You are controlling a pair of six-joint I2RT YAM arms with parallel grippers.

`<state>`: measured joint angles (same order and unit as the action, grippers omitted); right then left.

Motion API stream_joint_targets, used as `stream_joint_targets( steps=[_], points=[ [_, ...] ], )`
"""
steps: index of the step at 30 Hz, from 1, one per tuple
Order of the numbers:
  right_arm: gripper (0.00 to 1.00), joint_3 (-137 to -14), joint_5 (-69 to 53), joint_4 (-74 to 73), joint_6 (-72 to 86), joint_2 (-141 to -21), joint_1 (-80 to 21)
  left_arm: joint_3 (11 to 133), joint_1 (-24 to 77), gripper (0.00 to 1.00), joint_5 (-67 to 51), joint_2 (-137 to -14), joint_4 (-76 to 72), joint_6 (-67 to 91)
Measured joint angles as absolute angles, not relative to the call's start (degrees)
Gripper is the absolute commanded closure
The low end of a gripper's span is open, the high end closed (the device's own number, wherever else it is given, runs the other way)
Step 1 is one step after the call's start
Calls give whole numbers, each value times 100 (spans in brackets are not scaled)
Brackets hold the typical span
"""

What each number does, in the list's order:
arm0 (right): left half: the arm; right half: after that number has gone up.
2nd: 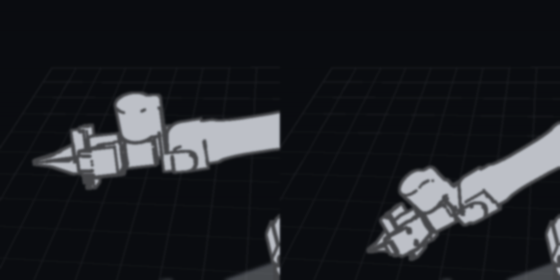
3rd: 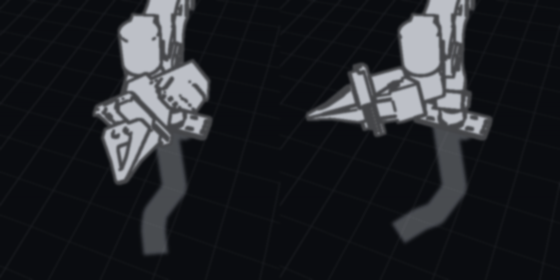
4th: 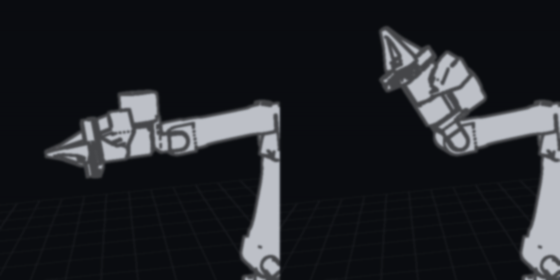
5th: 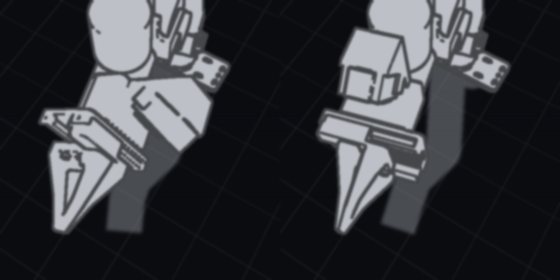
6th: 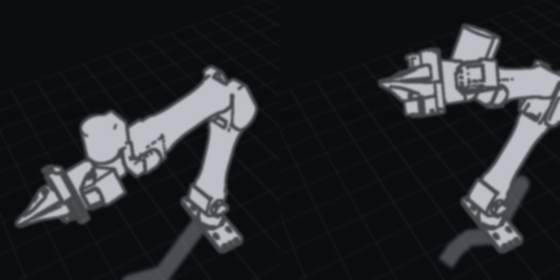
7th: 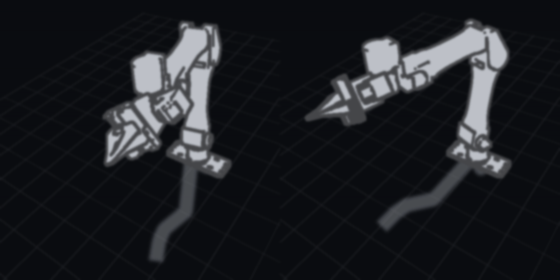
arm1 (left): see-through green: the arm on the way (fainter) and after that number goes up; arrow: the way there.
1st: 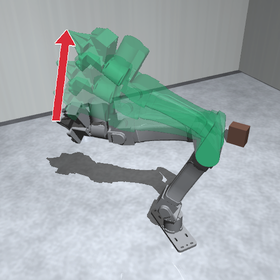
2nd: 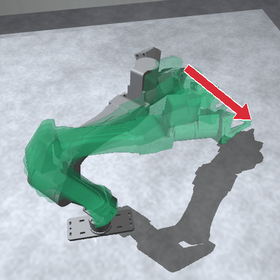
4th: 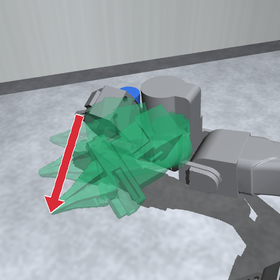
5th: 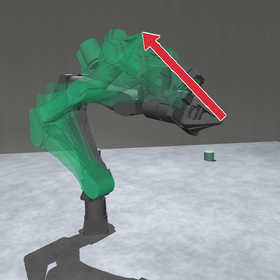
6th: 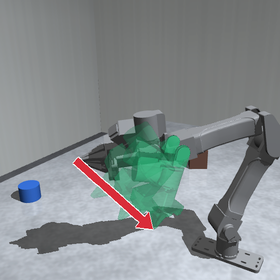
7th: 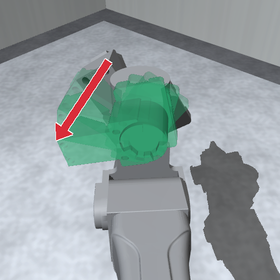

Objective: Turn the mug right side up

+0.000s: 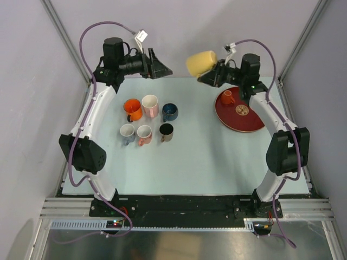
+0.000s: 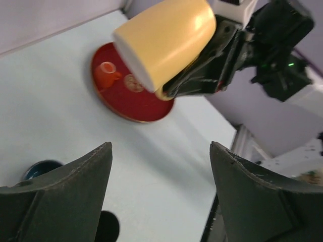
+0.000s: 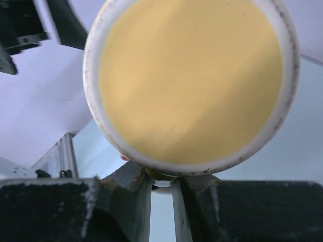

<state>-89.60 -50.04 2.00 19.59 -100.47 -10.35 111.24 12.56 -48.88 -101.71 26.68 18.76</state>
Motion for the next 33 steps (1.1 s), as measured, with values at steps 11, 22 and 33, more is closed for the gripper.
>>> stream_joint_targets(
  steps=[11,22,33],
  points=[
    [100,-9424,-5463,1625,2790,-10453,-1994,10947,1194,19,-5885,-10569,790,3640],
    [87,-9642,-5319,1782,2738,-10903,-2121,10938,1144,39,-6073,-10772,-266,4654],
    [61,-10114,-5109,1579,2359,-11308,-2206,10906,1061,96,-6158,-10809,-637,4875]
  ],
)
